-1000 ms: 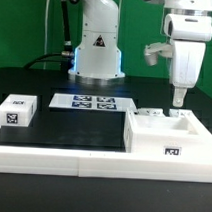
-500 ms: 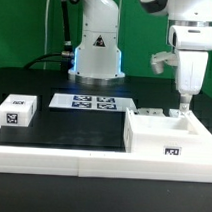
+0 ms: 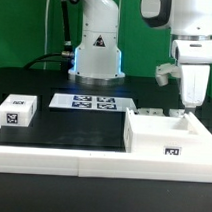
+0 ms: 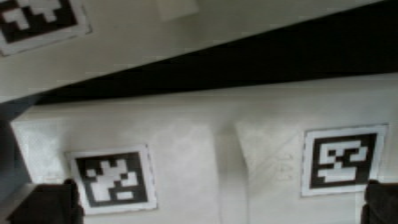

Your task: Assemble cabinet

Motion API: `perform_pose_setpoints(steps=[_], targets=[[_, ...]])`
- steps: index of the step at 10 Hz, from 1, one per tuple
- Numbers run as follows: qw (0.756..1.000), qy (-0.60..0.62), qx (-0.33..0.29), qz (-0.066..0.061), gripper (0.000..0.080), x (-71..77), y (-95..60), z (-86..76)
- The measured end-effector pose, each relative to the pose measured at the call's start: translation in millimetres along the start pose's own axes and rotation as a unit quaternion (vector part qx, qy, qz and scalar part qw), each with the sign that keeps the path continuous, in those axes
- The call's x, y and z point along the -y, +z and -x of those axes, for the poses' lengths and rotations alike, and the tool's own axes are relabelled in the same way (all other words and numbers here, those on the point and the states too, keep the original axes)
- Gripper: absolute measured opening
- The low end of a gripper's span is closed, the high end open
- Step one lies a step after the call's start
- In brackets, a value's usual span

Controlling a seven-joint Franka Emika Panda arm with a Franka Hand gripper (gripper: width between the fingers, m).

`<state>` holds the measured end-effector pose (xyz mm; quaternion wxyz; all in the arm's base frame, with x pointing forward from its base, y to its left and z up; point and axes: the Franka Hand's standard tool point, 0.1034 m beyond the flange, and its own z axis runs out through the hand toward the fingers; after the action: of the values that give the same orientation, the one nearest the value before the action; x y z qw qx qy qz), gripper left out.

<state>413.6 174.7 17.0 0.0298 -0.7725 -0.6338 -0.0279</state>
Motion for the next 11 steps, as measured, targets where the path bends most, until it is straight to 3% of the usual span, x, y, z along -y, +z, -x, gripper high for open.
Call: perform_pose_setpoints(steps=[3, 4, 5, 6, 8, 11], targets=[[1.000, 0.000, 0.001, -0.002, 0.0775, 1.0, 1.5, 0.6], [1.000, 0.001, 0.001, -0.002, 0.0606, 1.2, 2.1, 1.4], [1.000, 0.002, 0.002, -0.003, 0.0606, 1.6, 3.2, 2.6], [1.000, 0.002, 0.002, -0.004, 0.0405, 2.0, 4.0, 3.2], [1.000, 0.004, 0.003, -0.007, 0.0089, 3.1, 6.3, 5.1], [1.000, 0.004, 0.002, -0.006, 0.0068, 2.4, 6.1, 5.0]])
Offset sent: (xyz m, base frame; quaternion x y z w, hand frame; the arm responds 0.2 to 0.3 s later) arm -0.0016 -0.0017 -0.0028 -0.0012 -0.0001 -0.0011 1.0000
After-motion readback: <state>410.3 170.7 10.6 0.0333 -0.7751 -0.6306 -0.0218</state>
